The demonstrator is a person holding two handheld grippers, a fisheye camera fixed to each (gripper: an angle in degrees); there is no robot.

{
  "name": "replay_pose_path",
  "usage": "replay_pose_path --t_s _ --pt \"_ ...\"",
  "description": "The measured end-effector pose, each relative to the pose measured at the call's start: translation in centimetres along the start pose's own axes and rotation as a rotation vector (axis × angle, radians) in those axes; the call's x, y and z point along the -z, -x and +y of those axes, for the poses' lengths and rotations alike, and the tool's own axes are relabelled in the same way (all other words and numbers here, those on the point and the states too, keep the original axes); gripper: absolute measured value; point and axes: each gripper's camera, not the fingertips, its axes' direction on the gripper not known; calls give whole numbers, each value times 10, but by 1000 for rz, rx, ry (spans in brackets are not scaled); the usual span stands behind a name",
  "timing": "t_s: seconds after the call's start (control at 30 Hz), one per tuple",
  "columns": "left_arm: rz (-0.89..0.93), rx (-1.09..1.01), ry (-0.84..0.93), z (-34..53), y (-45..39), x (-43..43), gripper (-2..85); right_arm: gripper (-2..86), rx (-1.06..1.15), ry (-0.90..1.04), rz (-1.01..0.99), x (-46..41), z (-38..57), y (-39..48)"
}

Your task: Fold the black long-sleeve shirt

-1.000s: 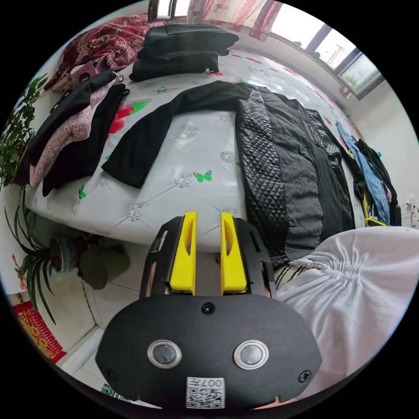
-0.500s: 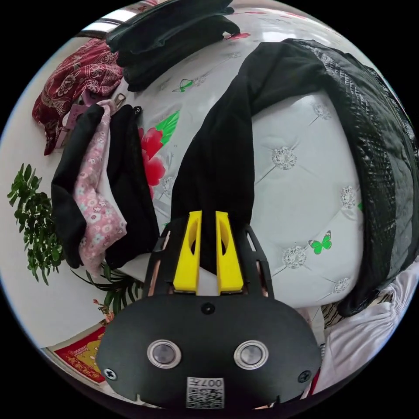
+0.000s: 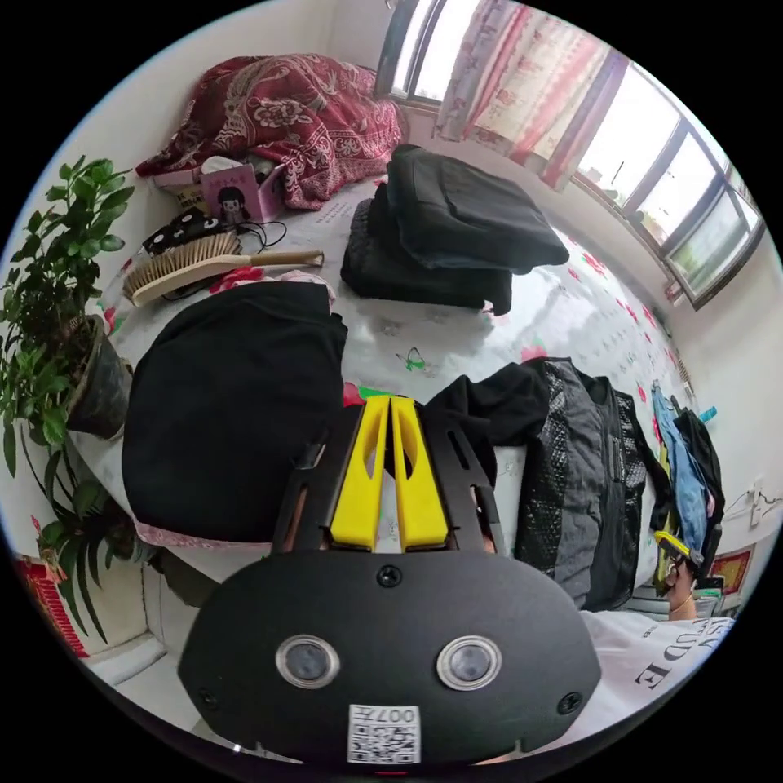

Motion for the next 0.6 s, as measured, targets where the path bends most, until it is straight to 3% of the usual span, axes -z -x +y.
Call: replay_pose_path --t_s 0.1,0.2,0.43,0.6 --pt "-92 36 -107 -4 -13 29 62 34 -9 -91 19 10 -49 -8" --pt "147 -78 -150 -24 -59 28 79 40 6 -142 44 6 -108 -18" --pt "420 -358 213 -105 -224 -131 110 57 14 -46 79 -65 -255 -45" --pt "359 -447 382 -141 -310 -230 116 49 0 25 61 -117 -303 -56"
